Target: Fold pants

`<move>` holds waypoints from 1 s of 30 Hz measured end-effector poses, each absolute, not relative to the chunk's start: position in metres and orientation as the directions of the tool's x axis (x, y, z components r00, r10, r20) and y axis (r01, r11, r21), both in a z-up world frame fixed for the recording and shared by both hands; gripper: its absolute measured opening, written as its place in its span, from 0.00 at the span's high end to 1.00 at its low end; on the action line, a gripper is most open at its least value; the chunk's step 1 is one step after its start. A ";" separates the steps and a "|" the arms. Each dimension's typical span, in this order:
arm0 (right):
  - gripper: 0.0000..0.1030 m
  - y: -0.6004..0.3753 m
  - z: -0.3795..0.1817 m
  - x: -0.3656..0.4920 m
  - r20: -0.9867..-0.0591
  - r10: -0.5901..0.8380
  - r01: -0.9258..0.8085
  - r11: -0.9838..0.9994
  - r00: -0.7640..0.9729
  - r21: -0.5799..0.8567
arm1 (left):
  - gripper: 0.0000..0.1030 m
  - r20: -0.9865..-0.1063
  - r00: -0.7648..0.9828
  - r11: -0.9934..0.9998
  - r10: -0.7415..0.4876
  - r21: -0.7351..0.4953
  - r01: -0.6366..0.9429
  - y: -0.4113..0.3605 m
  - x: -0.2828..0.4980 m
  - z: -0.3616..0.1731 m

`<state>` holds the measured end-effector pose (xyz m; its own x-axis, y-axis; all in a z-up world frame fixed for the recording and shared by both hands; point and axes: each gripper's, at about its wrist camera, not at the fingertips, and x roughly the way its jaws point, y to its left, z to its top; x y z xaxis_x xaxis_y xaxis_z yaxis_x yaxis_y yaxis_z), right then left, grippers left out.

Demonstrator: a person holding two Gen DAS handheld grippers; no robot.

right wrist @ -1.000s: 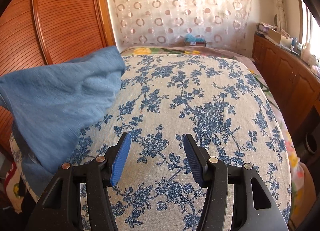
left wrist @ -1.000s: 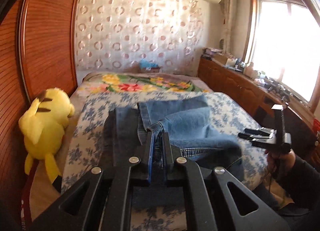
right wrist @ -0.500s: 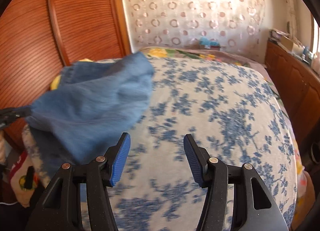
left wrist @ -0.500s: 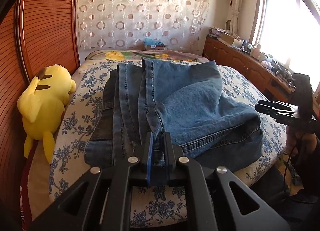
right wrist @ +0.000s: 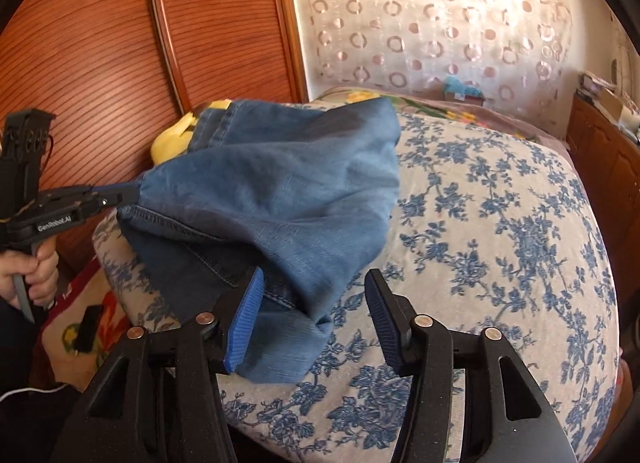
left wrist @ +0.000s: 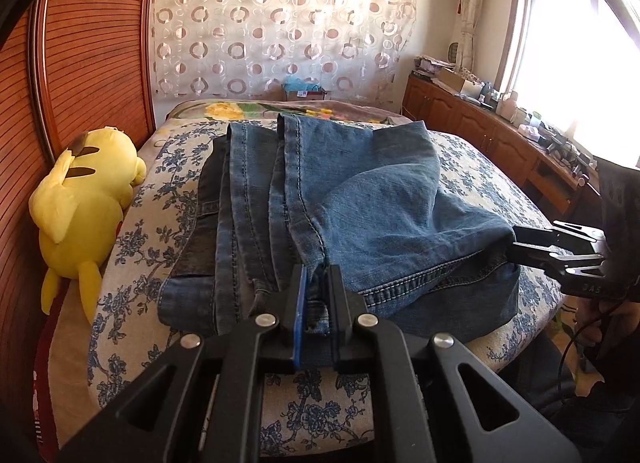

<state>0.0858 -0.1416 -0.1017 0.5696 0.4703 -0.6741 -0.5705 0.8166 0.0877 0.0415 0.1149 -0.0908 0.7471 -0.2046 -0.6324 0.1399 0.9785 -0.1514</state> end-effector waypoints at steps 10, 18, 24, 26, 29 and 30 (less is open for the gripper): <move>1.00 -0.154 -0.089 0.072 -0.633 0.508 -0.580 0.807 0.584 0.112 | 0.92 -0.627 0.739 0.969 -0.248 -0.163 0.187 0.104 0.036 -0.093; 1.00 -0.164 -0.100 0.057 -0.667 0.491 -0.569 0.814 0.561 0.121 | 0.92 -0.650 0.717 0.967 -0.252 -0.152 0.202 0.096 0.031 -0.102; 1.00 -0.163 -0.103 0.057 -0.672 0.496 -0.572 0.810 0.550 0.130 | 0.97 -0.649 0.742 0.985 -0.171 -0.099 0.140 0.102 0.024 -0.103; 0.98 -0.162 -0.103 0.058 -0.675 0.492 -0.571 0.811 0.550 0.126 | 0.97 -0.650 0.745 0.988 -0.152 -0.098 0.116 0.113 0.021 -0.103; 0.96 -0.164 -0.100 0.060 -0.666 0.510 -0.572 0.806 0.544 0.151 | 0.97 -0.653 0.741 0.988 -0.155 -0.115 0.106 0.124 0.019 -0.103; 0.95 -0.164 -0.098 0.059 -0.664 0.510 -0.572 0.807 0.547 0.149 | 0.97 -0.654 0.740 0.988 -0.154 -0.112 0.107 0.124 0.019 -0.103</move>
<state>0.0594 -0.1643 -0.0984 0.5469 0.5099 -0.6640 -0.5715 0.8070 0.1489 0.0186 0.1244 -0.1034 0.7403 -0.1543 -0.6543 0.1073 0.9879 -0.1116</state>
